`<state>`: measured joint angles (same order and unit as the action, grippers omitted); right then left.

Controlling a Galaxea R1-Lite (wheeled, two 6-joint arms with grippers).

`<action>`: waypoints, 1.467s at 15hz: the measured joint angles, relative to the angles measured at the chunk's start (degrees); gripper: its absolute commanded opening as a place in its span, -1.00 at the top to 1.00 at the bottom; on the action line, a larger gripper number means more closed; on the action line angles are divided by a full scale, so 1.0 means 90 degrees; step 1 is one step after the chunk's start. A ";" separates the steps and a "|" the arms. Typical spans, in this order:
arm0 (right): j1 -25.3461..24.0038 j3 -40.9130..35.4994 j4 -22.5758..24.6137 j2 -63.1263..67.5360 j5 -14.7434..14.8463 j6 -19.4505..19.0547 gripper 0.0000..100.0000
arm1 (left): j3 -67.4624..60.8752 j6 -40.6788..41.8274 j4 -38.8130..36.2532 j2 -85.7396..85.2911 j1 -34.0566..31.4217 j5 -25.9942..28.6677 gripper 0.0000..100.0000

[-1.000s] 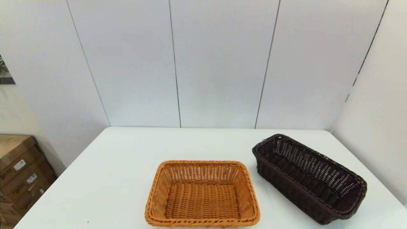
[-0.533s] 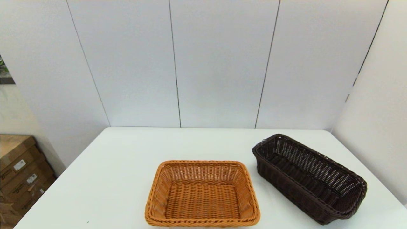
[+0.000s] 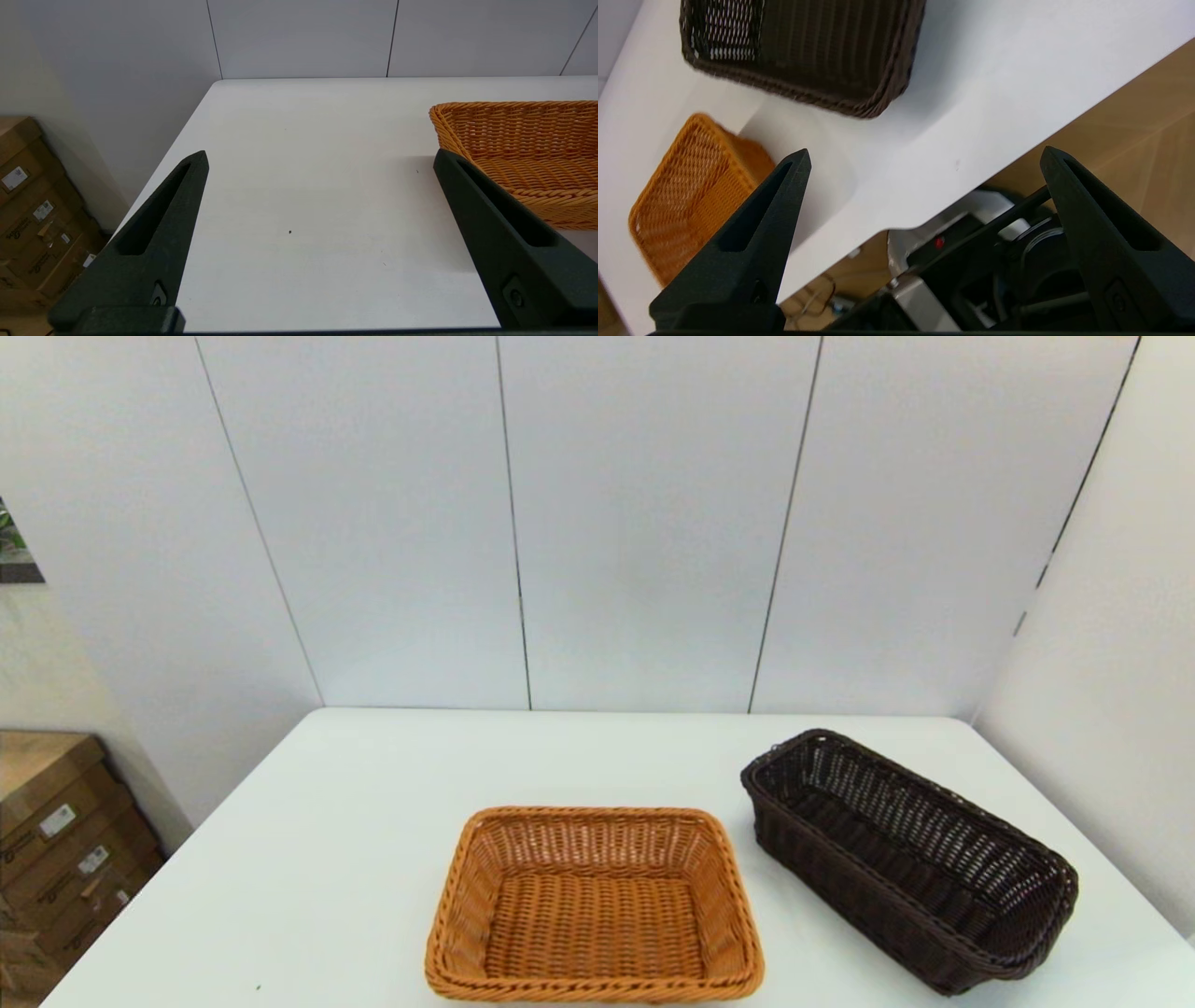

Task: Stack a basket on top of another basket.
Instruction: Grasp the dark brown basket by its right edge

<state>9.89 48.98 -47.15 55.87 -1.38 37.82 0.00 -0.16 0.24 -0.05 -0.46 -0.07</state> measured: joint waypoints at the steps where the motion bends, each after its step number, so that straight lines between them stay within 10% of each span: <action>1: -0.0340 0.0011 -0.0003 0.0089 0.0000 0.0221 -1.00 | 0.0000 0.0000 0.0003 0.0000 0.0000 0.0000 -1.00; 8: -0.2289 0.0131 0.0115 0.1063 0.0028 0.1559 -1.00 | 0.0000 0.0003 0.0003 0.0000 -0.0003 0.0000 -1.00; 22: -0.2289 0.0122 0.1185 0.2820 0.0851 0.1567 -1.00 | 0.0000 0.0000 0.0003 0.0000 -0.0003 0.0000 -1.00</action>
<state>-10.72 50.08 -36.49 81.25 6.28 51.92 0.00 -0.16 0.27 -0.05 -0.49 -0.07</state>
